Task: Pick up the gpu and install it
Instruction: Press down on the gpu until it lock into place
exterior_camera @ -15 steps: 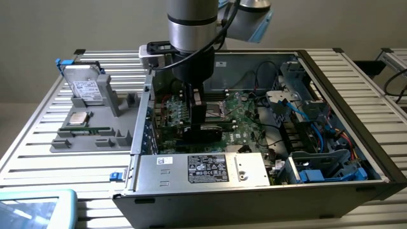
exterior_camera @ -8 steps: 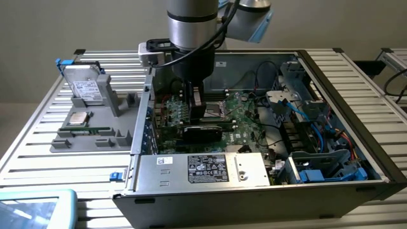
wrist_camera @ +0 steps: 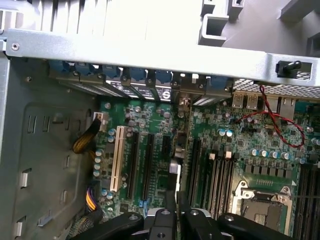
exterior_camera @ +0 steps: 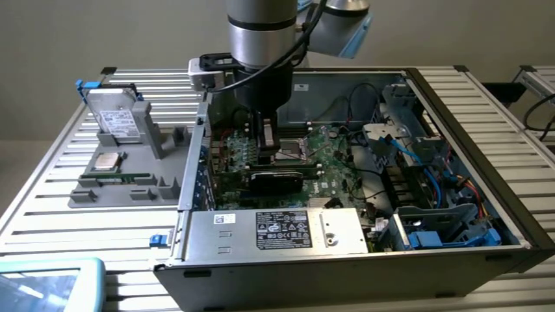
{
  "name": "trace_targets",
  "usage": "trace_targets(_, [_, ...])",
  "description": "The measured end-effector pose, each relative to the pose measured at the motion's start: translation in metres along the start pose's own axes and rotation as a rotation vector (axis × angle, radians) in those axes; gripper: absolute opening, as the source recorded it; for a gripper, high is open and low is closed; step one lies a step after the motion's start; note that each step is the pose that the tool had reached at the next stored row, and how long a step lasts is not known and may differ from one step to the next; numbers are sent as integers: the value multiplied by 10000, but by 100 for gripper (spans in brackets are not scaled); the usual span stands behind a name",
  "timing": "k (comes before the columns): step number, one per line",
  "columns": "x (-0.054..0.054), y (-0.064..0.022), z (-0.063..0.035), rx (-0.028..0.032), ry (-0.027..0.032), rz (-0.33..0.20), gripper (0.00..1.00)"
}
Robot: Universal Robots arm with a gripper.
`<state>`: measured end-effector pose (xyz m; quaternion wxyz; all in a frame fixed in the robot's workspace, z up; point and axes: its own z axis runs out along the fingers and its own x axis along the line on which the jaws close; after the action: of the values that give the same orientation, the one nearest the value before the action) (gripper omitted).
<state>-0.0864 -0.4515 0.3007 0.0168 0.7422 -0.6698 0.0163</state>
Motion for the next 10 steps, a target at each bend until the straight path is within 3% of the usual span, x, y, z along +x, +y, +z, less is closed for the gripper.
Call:
trace_targets(6, [-26,85,84,-16,142,39,15])
trace_targets(10, [-53,100,154,-21,167,83,15])
